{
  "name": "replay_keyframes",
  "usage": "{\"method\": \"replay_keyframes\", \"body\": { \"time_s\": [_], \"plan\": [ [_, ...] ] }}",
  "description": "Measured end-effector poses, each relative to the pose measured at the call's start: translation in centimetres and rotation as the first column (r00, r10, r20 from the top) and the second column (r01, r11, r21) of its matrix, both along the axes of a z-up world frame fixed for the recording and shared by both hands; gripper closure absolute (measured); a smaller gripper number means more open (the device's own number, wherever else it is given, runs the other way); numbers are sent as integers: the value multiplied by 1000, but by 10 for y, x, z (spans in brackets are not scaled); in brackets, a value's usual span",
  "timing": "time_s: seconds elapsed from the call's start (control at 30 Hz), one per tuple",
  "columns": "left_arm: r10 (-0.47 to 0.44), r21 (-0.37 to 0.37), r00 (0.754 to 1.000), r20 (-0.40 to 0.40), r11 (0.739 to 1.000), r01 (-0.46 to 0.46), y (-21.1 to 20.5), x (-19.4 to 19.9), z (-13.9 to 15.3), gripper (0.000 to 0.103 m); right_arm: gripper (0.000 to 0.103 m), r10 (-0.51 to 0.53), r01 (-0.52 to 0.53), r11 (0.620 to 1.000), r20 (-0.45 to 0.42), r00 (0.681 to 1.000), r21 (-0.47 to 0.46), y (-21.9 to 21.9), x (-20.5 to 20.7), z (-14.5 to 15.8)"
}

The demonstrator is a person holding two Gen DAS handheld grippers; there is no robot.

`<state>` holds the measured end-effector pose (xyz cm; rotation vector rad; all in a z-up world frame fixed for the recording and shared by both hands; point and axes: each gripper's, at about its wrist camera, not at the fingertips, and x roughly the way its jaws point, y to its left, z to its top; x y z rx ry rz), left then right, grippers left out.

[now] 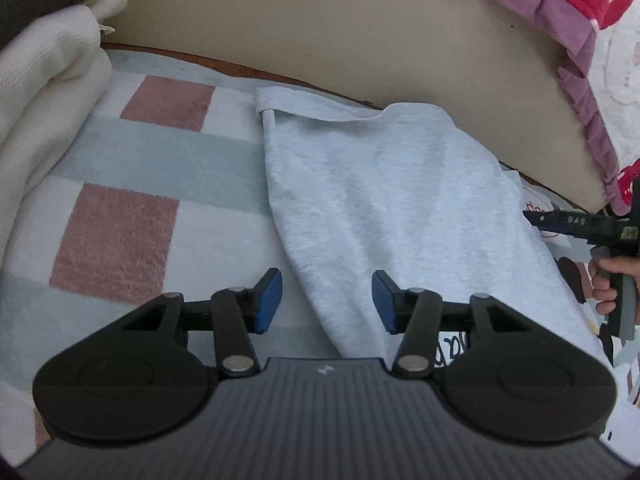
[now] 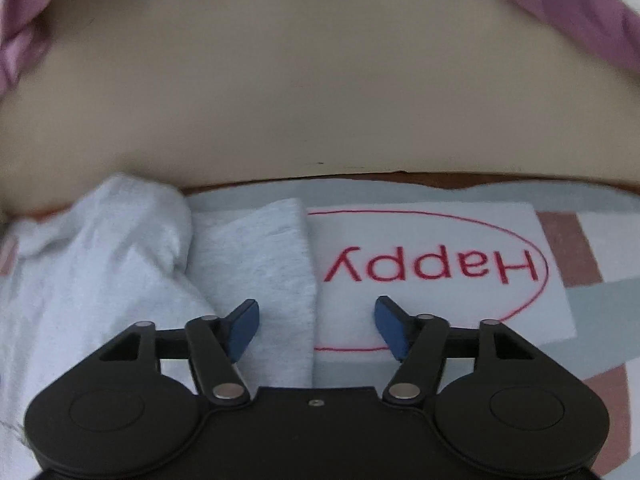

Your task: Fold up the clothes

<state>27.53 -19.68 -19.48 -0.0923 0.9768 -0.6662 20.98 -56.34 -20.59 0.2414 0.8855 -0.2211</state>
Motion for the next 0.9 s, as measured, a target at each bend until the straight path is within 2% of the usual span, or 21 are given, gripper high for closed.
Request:
{"method": "replay_keyframes", "body": {
  "time_s": [0.03,0.07,0.1,0.13,0.17,0.2,0.3,0.37,0.4,0.5,0.7,0.9],
  "plan": [
    [-3,-1,1000,4,1000,3,-1,-1,0,52,33,37,-37,998,-5,999,-40,8,0,0],
    [-7,-2,1000,8,1000,7,-1,-2,0,51,52,80,-79,996,8,997,-48,14,-2,1],
    [-10,-3,1000,12,1000,10,-2,-2,-1,51,87,121,-120,991,18,993,-56,19,-4,3],
    [-14,-4,1000,16,1000,14,-2,-3,-1,54,102,148,-147,987,15,989,-66,24,-4,6],
    [-16,4,1000,23,1000,15,-4,-5,0,85,101,144,-143,984,8,989,-105,28,-3,10],
    [-26,18,999,29,1000,26,-7,-8,1,100,101,146,-142,980,15,989,-137,31,-5,15],
    [-22,30,996,83,999,19,-11,-18,14,101,101,105,-86,974,78,991,-212,32,-15,34],
    [-8,97,985,175,995,-9,-16,-25,23,101,101,79,-50,968,106,991,-247,28,-22,47],
    [-1,113,981,193,993,-21,-16,-26,25,101,101,58,-26,966,119,991,-257,24,-25,53],
    [21,119,982,188,992,-44,-15,-24,24,101,101,-3,48,957,156,988,-286,12,-37,70],
    [42,141,989,145,988,-62,-13,-19,17,101,102,-106,163,923,177,979,-349,-20,-61,85],
    [57,152,993,103,986,-72,-9,-15,9,101,102,-106,165,910,171,980,-380,-22,-55,85]
  ]
}}
